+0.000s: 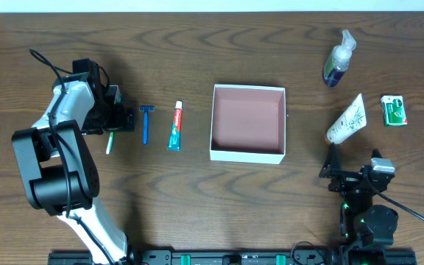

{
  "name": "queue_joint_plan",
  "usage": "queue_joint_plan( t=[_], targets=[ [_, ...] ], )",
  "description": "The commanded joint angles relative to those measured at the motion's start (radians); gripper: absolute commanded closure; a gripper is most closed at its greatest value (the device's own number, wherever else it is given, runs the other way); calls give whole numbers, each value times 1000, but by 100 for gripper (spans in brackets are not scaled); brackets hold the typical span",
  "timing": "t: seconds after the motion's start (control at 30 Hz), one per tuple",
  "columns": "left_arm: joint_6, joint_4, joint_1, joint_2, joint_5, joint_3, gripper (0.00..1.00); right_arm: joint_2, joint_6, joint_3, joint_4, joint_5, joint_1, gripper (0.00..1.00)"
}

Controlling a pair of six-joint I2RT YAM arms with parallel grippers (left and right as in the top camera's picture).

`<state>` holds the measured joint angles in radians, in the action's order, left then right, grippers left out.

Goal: Pack container
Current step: 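Lower the left gripper and close it on the toothbrush handle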

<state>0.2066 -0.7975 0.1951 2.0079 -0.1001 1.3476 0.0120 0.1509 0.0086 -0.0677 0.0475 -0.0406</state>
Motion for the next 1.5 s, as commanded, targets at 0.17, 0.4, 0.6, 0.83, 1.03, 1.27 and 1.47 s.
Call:
queue_joint_plan(
  t=[0.17,0.4,0.6,0.83,1.03,1.27,1.47],
  targets=[
    [-2,3,3,13,8,-26,2,-5,-10,-3,-3,-3,10,1],
    [-2,9,3,13,8,-28,2,-5,-10,-3,-3,-3,10,1],
    [-1,23,3,13,8,-28,2,-5,-10,-3,-3,-3,10,1],
    [-1,30,3,13,8,-28,2,-5,-10,-3,-3,-3,10,1],
    [-1,30,3,13,8,-28,2,-5,-10,-3,-3,-3,10,1],
    [-1,28,3,13,50,-30,2,-5,-10,-3,-3,-3,10,1],
    [-1,29,3,13,49,-30,2,-5,-10,-3,-3,-3,10,1]
  ],
)
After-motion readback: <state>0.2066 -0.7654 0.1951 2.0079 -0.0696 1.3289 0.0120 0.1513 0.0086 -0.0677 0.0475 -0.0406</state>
